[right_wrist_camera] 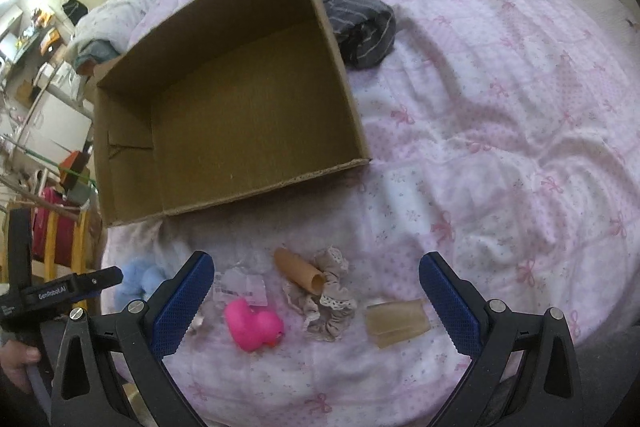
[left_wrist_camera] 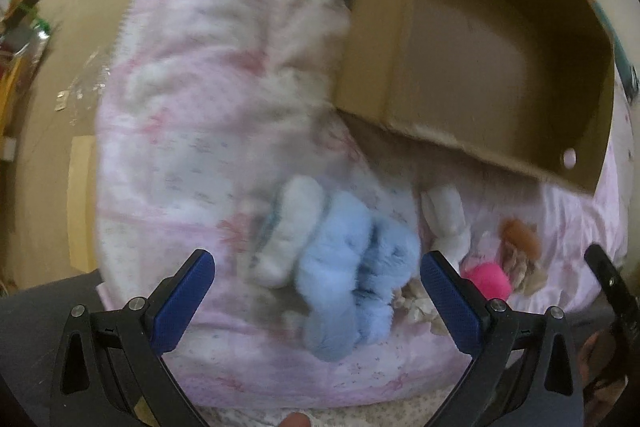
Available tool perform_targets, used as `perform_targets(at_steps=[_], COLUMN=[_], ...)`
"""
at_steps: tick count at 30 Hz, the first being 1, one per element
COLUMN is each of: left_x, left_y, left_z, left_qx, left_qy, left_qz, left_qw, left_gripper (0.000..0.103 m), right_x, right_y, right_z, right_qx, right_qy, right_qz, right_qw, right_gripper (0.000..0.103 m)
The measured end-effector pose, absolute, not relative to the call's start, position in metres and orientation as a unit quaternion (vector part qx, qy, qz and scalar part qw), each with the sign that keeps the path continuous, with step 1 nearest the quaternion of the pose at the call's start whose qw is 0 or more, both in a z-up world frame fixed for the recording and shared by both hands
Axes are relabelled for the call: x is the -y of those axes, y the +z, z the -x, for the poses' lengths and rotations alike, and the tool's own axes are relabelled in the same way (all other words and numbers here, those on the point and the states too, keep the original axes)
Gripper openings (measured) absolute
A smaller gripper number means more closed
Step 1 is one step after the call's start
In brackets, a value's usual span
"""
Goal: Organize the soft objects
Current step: 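Lower the left tool onto the light-blue fluffy sock bundle and close, then grasp the beige lace scrunchie with the right tool while left holds socks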
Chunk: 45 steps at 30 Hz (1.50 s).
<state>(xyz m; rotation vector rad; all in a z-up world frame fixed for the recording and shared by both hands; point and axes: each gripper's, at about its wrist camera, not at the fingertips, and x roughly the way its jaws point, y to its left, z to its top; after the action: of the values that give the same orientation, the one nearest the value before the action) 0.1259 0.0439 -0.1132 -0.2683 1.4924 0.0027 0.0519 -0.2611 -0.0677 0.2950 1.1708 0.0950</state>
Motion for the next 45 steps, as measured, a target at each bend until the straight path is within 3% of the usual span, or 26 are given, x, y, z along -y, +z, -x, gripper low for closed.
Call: perform_targets(at_steps=[11, 19, 23, 27, 31, 33, 36, 43, 45], left_x=[-0.019, -0.051, -0.047, -0.036, -0.034, -0.039, -0.034, -0.056, -0.056], left_y=[-0.153, -0.16, -0.166, -0.178, -0.173, -0.166, -0.148, -0.089, -0.077], left_z=[-0.134, -0.129, -0.118, -0.102, -0.1, -0.094, -0.093, -0.064, -0.049], left_qx=[-0.706, -0.697, -0.706, -0.711, -0.702, -0.702, -0.689, -0.636, -0.625], left_qy=[0.002, 0.044, 0.043, 0.035, 0.035, 0.029, 0.023, 0.012, 0.004], left_qz=[0.07, 0.137, 0.096, 0.056, 0.066, 0.06, 0.049, 0.099, 0.094], left_qw=[0.704, 0.703, 0.701, 0.7, 0.708, 0.709, 0.723, 0.765, 0.775], left_gripper=[0.103, 0.102, 0.101, 0.079, 0.037, 0.022, 0.017, 0.017, 0.017], right_x=[0.253, 0.253, 0.255, 0.259, 0.267, 0.272, 0.277, 0.269, 0.261], right_y=[-0.077, -0.077, -0.076, -0.076, -0.077, -0.079, -0.082, -0.09, -0.094], right_z=[-0.057, -0.056, -0.055, -0.055, -0.056, -0.055, -0.054, -0.055, -0.055], right_qx=[-0.561, -0.559, -0.558, -0.557, -0.56, -0.561, -0.567, -0.589, -0.598], right_qy=[0.048, 0.047, 0.044, 0.04, 0.035, 0.029, 0.024, 0.041, 0.052], right_qz=[-0.121, -0.116, -0.122, -0.126, -0.137, -0.146, -0.159, -0.149, -0.13], right_qw=[0.817, 0.819, 0.82, 0.82, 0.817, 0.814, 0.808, 0.794, 0.789], right_gripper=[0.103, 0.103, 0.103, 0.103, 0.103, 0.103, 0.103, 0.103, 0.095])
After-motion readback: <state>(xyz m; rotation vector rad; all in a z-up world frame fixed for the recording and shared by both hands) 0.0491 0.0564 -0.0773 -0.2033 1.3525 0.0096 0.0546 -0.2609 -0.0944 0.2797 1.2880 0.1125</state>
